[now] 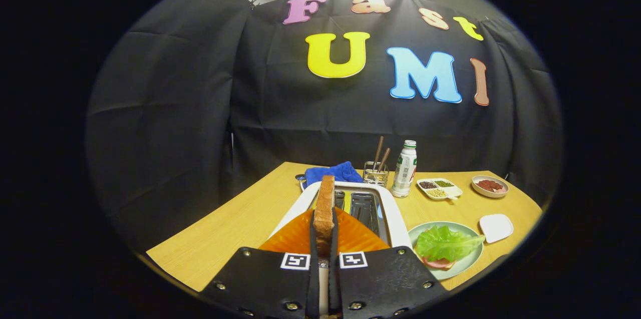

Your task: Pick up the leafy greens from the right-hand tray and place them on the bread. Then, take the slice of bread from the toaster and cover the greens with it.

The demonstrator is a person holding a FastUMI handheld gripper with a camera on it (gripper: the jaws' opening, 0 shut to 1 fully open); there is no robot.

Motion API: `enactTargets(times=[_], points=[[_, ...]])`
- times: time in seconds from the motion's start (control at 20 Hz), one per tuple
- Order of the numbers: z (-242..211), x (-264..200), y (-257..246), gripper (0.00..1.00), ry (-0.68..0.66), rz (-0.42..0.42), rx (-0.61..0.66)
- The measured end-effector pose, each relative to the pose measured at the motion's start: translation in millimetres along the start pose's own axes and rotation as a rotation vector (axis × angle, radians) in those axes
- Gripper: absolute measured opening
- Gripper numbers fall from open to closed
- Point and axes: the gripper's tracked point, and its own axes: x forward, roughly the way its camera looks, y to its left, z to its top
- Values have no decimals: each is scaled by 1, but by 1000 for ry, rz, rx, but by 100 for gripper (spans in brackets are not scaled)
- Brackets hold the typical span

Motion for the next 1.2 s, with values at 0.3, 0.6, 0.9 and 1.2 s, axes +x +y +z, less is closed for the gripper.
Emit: enactTargets(times=[0.3, 0.6, 0.9, 1.2], points=[[32, -10, -2, 7, -69, 23, 41], [65, -25, -9, 7, -119, 67, 97], [89, -44, -17, 7, -154, 94, 123], [92, -56, -66, 7, -177, 66, 112]])
